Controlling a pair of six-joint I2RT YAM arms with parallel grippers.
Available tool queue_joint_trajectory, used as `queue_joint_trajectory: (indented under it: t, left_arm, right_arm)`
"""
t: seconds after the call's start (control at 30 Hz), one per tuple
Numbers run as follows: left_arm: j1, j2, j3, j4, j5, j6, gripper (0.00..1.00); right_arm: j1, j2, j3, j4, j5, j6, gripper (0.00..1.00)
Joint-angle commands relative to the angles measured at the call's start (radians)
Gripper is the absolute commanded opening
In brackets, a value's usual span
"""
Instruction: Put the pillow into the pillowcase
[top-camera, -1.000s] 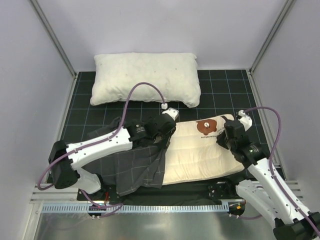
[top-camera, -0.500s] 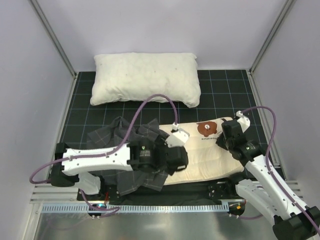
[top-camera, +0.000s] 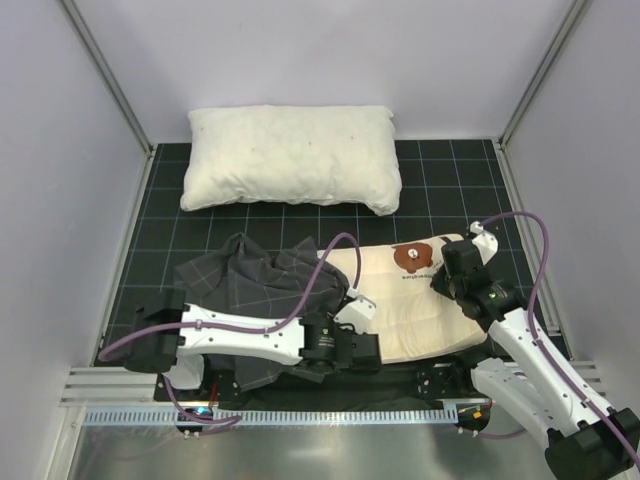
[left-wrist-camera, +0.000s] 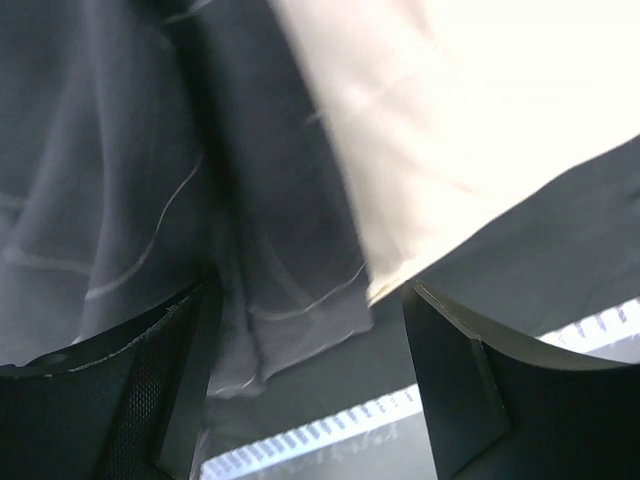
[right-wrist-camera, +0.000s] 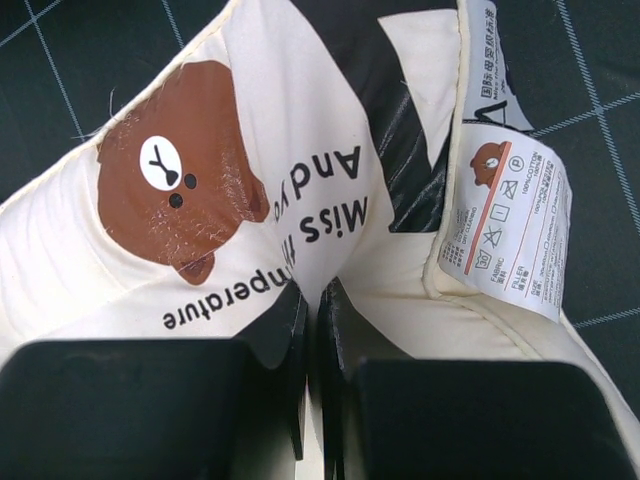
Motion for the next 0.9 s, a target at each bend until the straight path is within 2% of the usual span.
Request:
queue_joint_trajectory:
  t: [0.0,0.1,0.2,0.23,0.3,0.33,0.4,0.53,0.63,0.73,0.8,0.87]
  left_arm:
    - [0.010,0.060,0.037,0.127,-0.026,-0.022,0.75]
    - [0.012,0.122,0.050,0.152,-0.032,-0.020,0.71]
    - [0.013,0.162,0.060,0.129,-0.065,-0.040,0.62]
    - [0.013,0.168,0.058,0.120,-0.075,-0.056,0.47]
    - [0.015,0.167,0.058,0.097,-0.079,-0.065,0.23]
    - [0.015,0.162,0.058,0.097,-0.072,-0.065,0.03]
    - [0.010,0.127,0.063,0.112,-0.050,-0.054,0.00]
    - [0.010,0.032,0.096,0.198,0.017,0.030,0.00]
    - [0.020,-0.032,0.180,0.250,0.061,0.119,0.00]
    - [0.081,-0.080,0.268,0.320,0.165,0.177,0.00]
    - [0.153,-0.098,0.290,0.428,0.288,0.176,0.00]
    - [0.243,-0.094,0.311,0.463,0.391,0.159,0.00]
  right_arm:
    - [-0.001,-0.020,-0.001,0.094,-0.019,-0.001,0.09]
    - [-0.002,-0.019,-0.003,0.095,-0.025,-0.001,0.09]
    - [-0.002,-0.020,-0.001,0.095,-0.029,0.001,0.09]
    - [-0.004,-0.022,0.000,0.091,-0.029,0.004,0.09]
    - [-0.002,-0.025,0.006,0.085,-0.034,0.007,0.09]
    - [-0.004,-0.033,0.008,0.074,-0.039,0.011,0.09]
    - [-0.002,-0.045,0.013,0.071,-0.057,0.011,0.04]
    - [-0.001,-0.074,0.046,0.028,-0.097,0.017,0.04]
    - [-0.001,-0.114,0.077,0.014,-0.114,0.025,0.04]
    - [0.001,-0.128,0.109,0.000,-0.140,0.045,0.04]
    - [0.003,-0.120,0.118,-0.001,-0.166,0.060,0.04]
    - [0.006,-0.117,0.117,0.006,-0.187,0.057,0.04]
